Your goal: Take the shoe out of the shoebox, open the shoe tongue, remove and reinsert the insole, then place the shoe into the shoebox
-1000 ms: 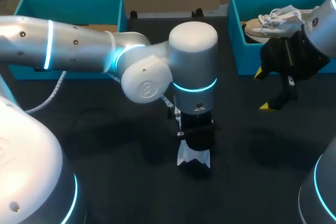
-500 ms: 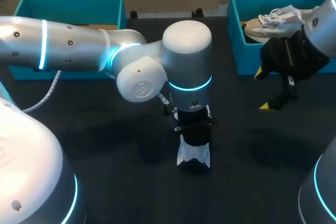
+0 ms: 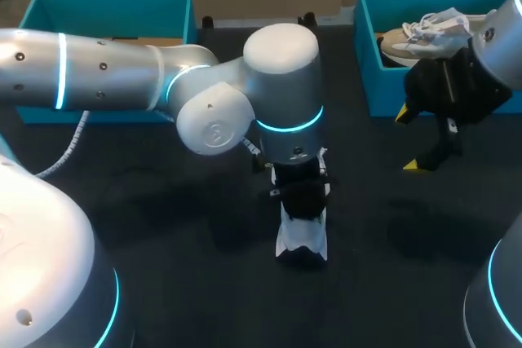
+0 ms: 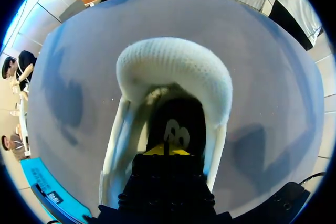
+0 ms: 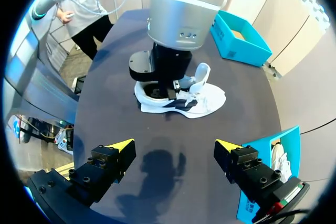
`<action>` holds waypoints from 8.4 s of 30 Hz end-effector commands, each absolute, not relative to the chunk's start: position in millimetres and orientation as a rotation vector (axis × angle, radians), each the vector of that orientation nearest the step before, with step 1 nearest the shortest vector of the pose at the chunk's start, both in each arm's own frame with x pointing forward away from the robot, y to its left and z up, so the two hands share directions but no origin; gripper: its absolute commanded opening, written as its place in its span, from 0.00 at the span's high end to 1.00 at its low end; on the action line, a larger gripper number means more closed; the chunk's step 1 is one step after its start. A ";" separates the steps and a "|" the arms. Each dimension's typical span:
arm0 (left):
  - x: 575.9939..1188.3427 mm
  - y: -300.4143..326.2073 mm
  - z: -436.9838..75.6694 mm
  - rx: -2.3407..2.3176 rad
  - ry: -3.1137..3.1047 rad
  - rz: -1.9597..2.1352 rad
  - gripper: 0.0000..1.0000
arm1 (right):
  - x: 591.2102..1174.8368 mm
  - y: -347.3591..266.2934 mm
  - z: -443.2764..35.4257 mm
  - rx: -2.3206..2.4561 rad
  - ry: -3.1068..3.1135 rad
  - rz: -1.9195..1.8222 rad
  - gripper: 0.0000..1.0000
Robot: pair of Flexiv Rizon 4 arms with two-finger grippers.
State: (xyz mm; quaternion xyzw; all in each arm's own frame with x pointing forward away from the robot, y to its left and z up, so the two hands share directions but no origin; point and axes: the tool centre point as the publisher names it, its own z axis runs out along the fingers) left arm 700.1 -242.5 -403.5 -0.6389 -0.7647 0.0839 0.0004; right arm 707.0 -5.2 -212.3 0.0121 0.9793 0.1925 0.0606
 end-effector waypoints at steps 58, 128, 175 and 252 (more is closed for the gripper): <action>727.1 -232.7 -350.2 -2.264 -2.407 0.052 1.00 | 707.1 -4.9 -213.5 0.037 2.963 0.581 0.00; 790.5 -241.2 -319.7 -2.265 -2.337 -0.108 0.00 | 707.1 -4.9 -213.5 0.037 2.963 0.581 0.00; 792.9 -232.7 -305.5 -2.410 -2.099 -0.110 0.68 | 707.1 -4.9 -213.5 0.037 2.963 0.581 0.00; 739.7 -211.7 -336.3 -2.332 -1.930 -0.036 0.64 | 707.1 -4.9 -213.5 0.037 2.963 0.581 0.00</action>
